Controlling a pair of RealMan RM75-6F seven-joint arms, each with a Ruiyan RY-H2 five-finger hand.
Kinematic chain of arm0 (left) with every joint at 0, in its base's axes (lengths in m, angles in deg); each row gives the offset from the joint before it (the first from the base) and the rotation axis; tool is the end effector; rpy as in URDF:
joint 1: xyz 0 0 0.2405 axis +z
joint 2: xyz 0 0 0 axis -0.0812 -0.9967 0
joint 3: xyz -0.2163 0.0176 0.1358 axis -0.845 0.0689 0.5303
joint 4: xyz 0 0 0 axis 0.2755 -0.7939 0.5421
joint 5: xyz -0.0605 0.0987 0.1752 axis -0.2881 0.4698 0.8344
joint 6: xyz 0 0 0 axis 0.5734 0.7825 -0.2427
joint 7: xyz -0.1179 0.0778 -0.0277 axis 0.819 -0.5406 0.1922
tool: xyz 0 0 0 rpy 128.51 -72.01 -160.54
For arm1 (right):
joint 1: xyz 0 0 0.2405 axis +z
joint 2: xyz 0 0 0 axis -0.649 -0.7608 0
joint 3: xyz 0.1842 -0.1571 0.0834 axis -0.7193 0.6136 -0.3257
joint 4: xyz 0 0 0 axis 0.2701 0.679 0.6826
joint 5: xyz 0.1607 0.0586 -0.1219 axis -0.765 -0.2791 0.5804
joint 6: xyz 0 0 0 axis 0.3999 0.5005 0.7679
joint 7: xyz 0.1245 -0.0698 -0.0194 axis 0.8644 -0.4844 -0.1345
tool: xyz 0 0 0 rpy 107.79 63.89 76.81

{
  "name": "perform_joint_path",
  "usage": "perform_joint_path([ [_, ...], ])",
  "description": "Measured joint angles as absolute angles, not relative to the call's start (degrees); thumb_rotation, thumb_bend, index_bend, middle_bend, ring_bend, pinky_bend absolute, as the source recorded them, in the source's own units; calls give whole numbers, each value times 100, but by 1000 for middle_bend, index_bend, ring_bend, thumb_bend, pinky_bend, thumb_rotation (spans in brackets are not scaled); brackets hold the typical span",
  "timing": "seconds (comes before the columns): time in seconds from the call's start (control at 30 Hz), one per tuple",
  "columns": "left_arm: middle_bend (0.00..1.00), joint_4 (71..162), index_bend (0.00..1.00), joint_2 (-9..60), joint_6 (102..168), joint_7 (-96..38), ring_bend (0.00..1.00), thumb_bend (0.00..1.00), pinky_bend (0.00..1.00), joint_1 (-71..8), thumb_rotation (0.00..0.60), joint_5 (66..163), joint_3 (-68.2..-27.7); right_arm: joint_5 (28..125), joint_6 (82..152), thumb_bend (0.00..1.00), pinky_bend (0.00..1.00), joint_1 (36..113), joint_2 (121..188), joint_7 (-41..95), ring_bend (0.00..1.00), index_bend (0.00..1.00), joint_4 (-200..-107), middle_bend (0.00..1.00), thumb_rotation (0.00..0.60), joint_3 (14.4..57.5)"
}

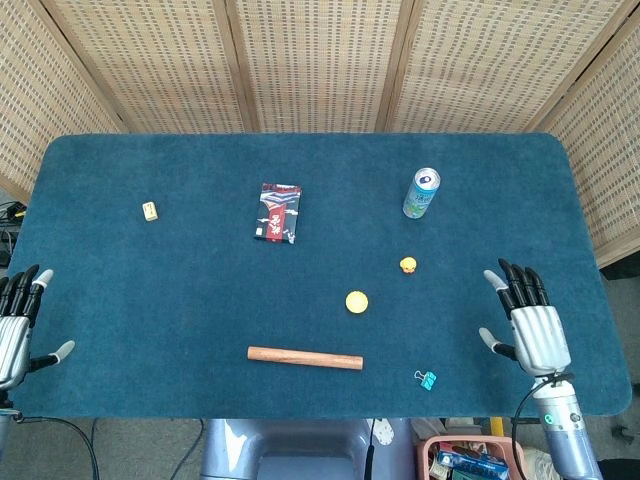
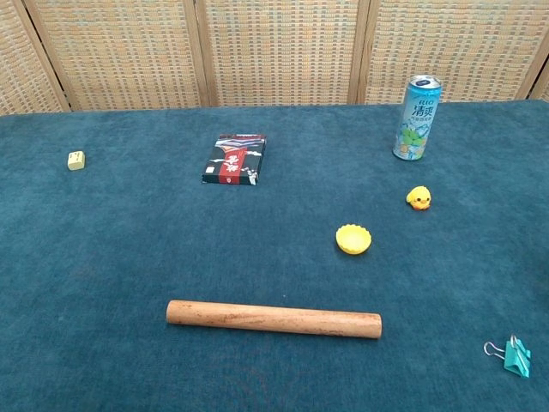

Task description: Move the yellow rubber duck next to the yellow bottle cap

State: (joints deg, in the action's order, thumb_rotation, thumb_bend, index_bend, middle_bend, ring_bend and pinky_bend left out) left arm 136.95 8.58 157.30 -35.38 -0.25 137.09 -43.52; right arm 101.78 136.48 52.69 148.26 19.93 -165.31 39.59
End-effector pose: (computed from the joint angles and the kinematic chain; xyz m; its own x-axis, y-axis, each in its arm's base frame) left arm -0.3082 0.1840 0.1524 0.4523 -0.0317 0.8913 0.8918 0.0319 -0.4514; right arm -0.2714 -0.2308 0.0991 0.3675 0.0804 0.9266 -0.9132 -0.1577 0.3758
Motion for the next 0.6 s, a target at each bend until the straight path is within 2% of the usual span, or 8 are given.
perform_joint_path([
  [0.2, 0, 13639, 0, 920, 15637, -3655, 0, 116, 0, -66, 600, 13631, -4370, 9841, 12878, 195, 61, 5842, 14961, 1852, 0, 333, -16408, 78, 600, 3592],
  [0.37, 0, 13591, 0, 947, 15586, -3681, 0, 116, 0, -86, 600, 13571, -4385, 9240, 11996, 196, 78, 6510, 15214, 1592, 0, 357, -16161, 100, 600, 3244],
  [0.6, 0, 13527, 0, 977, 15500, -3647, 0, 116, 0, -111, 600, 13467, -4414, 8566, 11187, 201, 98, 7173, 15652, 1216, 0, 398, -15635, 129, 600, 2983],
])
